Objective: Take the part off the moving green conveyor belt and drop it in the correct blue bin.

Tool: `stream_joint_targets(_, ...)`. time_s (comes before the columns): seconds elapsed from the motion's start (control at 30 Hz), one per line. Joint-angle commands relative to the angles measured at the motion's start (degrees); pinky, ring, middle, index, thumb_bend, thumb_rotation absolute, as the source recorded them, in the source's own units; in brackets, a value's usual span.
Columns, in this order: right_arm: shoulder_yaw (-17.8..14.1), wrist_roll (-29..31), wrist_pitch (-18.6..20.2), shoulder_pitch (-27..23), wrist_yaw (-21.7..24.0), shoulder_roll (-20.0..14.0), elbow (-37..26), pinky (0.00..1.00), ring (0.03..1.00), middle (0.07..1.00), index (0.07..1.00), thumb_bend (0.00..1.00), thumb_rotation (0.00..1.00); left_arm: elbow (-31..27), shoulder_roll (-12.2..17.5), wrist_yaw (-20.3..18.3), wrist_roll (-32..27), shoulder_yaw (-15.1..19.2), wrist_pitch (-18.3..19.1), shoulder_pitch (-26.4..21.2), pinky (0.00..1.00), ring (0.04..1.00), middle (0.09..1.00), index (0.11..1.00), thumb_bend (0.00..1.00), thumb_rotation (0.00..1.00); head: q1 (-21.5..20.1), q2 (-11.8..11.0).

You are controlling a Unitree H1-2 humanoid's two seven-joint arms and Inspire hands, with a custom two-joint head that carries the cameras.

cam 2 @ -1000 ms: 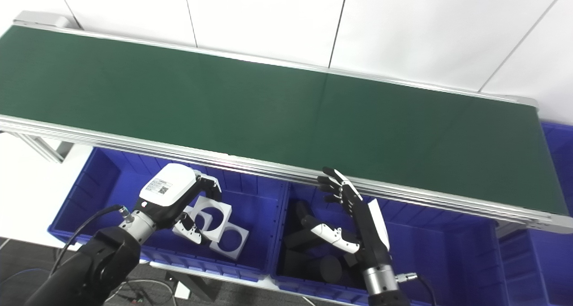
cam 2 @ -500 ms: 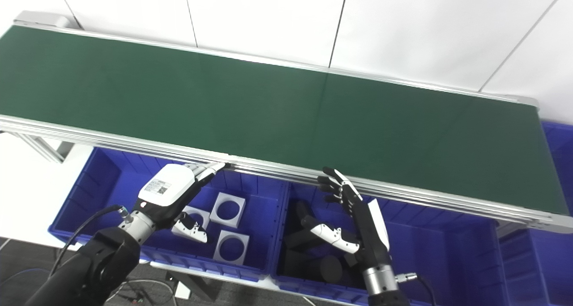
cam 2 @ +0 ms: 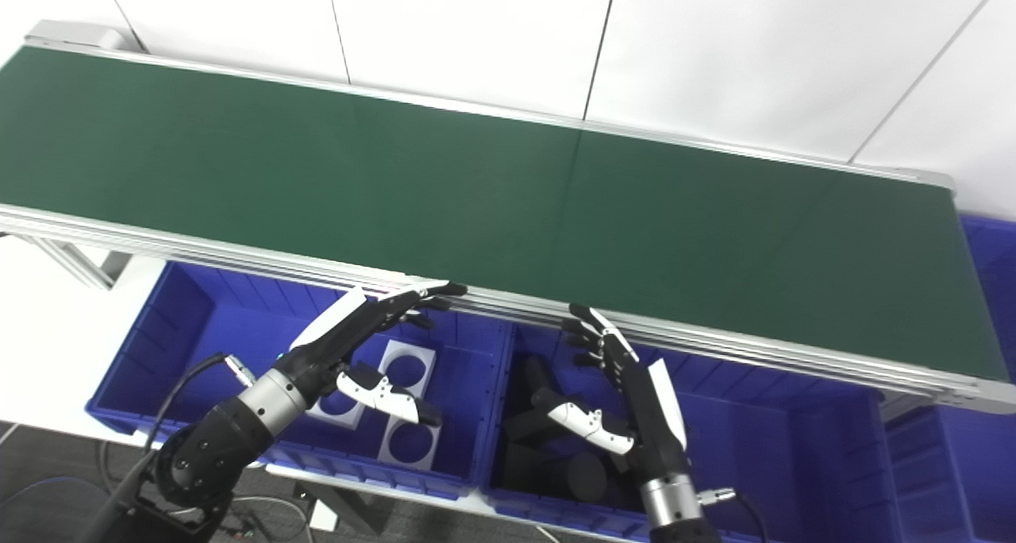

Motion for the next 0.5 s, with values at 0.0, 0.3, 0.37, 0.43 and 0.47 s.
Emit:
stream_joint_targets(0.0, 0.07, 0.28, -3.99, -0.45, -0.39, 0.23, -0.12, 0.73, 0.794, 0.819, 0.874, 0.72, 0.46, 0.41, -1.66, -0.17, -4.49, 0.65, -2.43, -1.52, 0.75, 0.856, 0.906, 0.902, 1.00, 0.40, -0.52, -0.58)
stream_joint_targets(0.3, 0.47, -0.83, -6.08, -0.70, -1.05, 0.60, 2.78, 0.73, 0.796, 0.821, 0.878, 0.72, 0.49, 10.07, -8.38, 1.50, -8.48, 1.81, -6.72, -4.35, 0.86, 0.923, 0.951, 0.962, 1.00, 0.48, -5.40, -4.02)
stream_joint_targets(0.37, 0.59, -1.07, -6.77, -0.76, -1.36, 0.76, 3.63, 0.72, 0.796, 0.822, 0.878, 0.72, 0.50, 12.44, -9.15, 1.97, -8.23, 2.11, -8.23, -4.69, 0.87, 0.927, 0.956, 0.961, 1.00, 0.47, -6.23, -4.60)
stream_joint_targets(0.43, 0.75, -1.15, -7.45, -0.90, -1.70, 0.98, 4.73, 0.73, 0.797, 0.824, 0.878, 0.72, 0.52, 14.50, -9.61, 2.20, -8.47, 2.66, -9.32, -4.72, 0.88, 0.932, 0.958, 0.959, 1.00, 0.45, -7.64, -5.69)
stream_joint_targets(0.47, 0.81, -1.17, -7.70, -0.96, -1.83, 1.06, 5.16, 0.73, 0.798, 0.824, 0.878, 0.73, 0.53, 15.15, -9.71, 2.20, -8.59, 2.88, -9.68, -4.71, 0.88, 0.933, 0.958, 0.958, 1.00, 0.44, -7.82, -5.82)
